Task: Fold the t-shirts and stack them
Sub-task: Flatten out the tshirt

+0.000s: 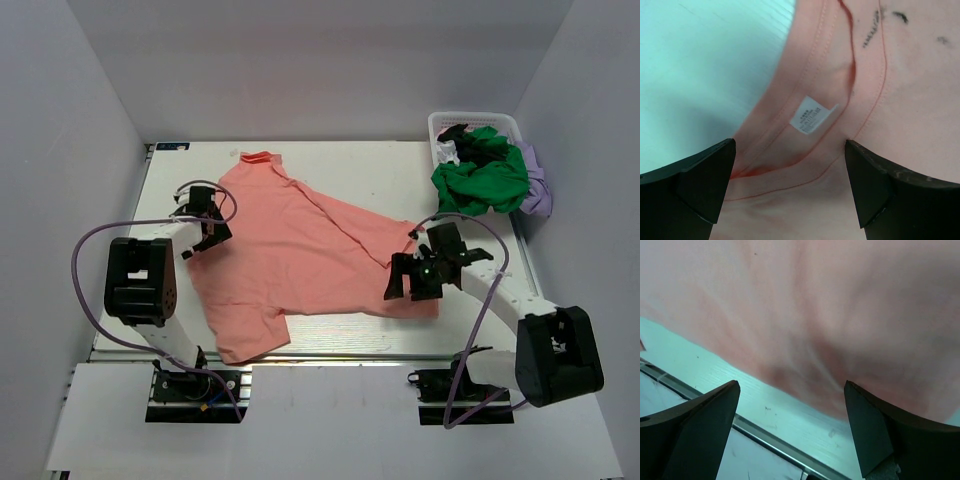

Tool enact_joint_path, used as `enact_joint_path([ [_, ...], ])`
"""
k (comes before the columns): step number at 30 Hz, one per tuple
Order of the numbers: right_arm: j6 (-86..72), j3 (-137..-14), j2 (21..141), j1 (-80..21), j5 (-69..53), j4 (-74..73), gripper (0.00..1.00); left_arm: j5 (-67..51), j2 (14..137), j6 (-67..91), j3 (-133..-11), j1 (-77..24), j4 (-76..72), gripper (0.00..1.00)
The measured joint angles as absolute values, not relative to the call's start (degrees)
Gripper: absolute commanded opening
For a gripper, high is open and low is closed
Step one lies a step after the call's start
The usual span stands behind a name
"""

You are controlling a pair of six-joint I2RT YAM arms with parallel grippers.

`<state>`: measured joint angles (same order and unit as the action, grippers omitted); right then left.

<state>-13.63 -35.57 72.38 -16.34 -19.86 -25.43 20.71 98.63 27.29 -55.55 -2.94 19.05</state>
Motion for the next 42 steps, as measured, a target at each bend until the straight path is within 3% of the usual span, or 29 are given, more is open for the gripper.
enact_joint_path([
  [5, -11.49, -43.22, 71.77, -16.78, -17.50, -29.63, 0.90, 18.96, 97.06, 26.83, -58.57, -1.83, 20.84, 1.00],
  [11, -11.16, -47.37, 74.91, -17.50, -17.72, -25.06, 0.90, 6.98, 88.16, 24.80, -59.11, -2.17, 17.10, 1.00],
  [17, -12.03, -47.37, 81.84, -18.04, -18.28, -21.65, 0.86, -4.19, 82.74, 22.50, -59.40, -2.81, 13.28, 1.00],
  [27, -14.04, -48.36, 91.29, -18.31, -18.33, -14.46, 0.74, -7.11, 75.44, 21.23, -54.24, -2.83, 12.05, 1.00],
  [30, -15.53, -49.10, 92.58, -18.37, -17.47, -12.25, 0.66, -7.16, 75.22, 21.06, -53.95, -2.79, 12.12, 1.00],
  [33, -17.39, -49.39, 93.41, -18.39, -16.86, -9.72, 0.41, -7.20, 75.18, 20.99, -53.80, -2.79, 12.47, 1.00],
  [37, -19.73, -50.65, 94.32, -18.39, -15.62, -8.21, 0.00, -7.33, 75.16, 20.99, -53.71, -2.79, 12.58, 1.00],
  [42, -20.95, -53.56, 96.01, -18.39, -14.24, -7.94, 0.00, -7.33, 75.16, 20.75, -53.71, -2.79, 13.26, 1.00],
])
